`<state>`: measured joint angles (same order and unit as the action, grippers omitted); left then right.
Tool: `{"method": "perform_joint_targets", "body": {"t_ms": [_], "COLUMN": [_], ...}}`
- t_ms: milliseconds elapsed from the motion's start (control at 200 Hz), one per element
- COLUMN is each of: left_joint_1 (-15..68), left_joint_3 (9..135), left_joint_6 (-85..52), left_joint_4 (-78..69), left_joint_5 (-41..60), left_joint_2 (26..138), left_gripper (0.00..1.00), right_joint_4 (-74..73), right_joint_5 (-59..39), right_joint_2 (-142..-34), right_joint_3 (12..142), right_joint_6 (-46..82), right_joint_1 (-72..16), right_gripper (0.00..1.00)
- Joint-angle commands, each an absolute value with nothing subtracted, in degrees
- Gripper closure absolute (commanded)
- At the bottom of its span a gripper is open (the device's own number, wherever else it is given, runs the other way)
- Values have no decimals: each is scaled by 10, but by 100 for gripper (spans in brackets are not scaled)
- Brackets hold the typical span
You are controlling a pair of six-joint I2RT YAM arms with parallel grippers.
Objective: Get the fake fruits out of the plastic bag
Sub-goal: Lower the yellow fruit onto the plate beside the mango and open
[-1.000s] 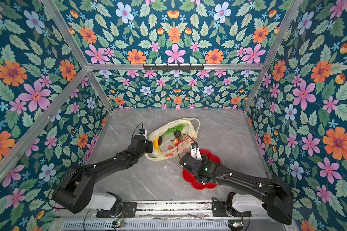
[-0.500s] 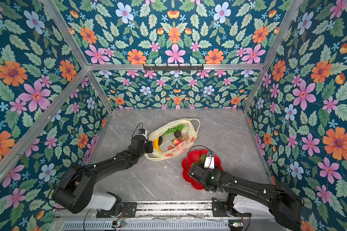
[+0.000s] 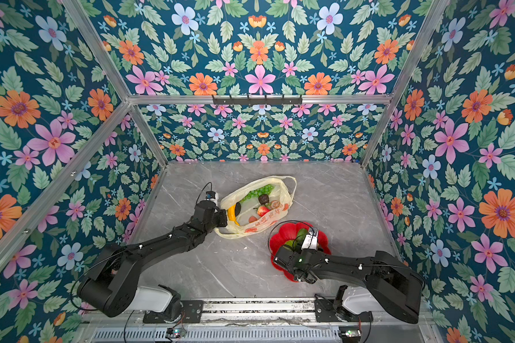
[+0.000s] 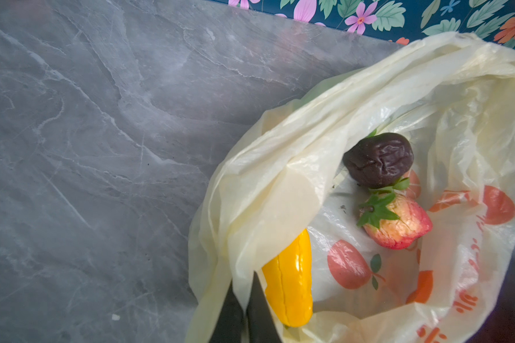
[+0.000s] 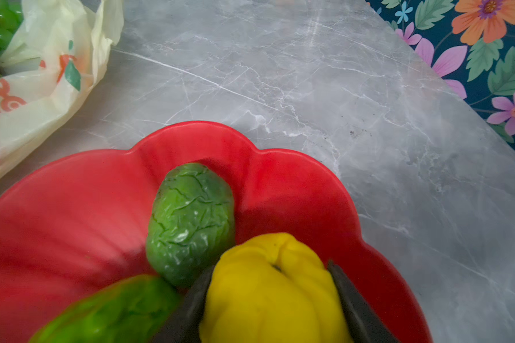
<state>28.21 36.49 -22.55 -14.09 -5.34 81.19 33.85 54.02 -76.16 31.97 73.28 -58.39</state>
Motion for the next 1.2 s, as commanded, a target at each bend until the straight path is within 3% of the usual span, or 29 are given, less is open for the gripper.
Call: {"method": "perform_joint_targets", "body": {"t_ms": [0,575,775,1195], "left_joint_1": [282,282,282,282], "left_joint_3": [367,362,361,363], "left_joint_6": [-222,-222,-222,-221], "left_joint_4": [-142,-147,-146,-144], "left_joint_5": [-59,-64,-65,-67], "left_joint_2": [813,805,802,806], "left_gripper": [91,91,91,90], "right_joint_4": [342,332,331,328], "right_joint_5": [561,546,541,506], "right_joint_2": [-773,-835,-833,-780], "right_joint_3": [321,345,344,327], "right_joint_6": [750,744,744,736], "right_joint_1": [-576,-567,-568,-570], "right_gripper": [49,36,27,25]}}
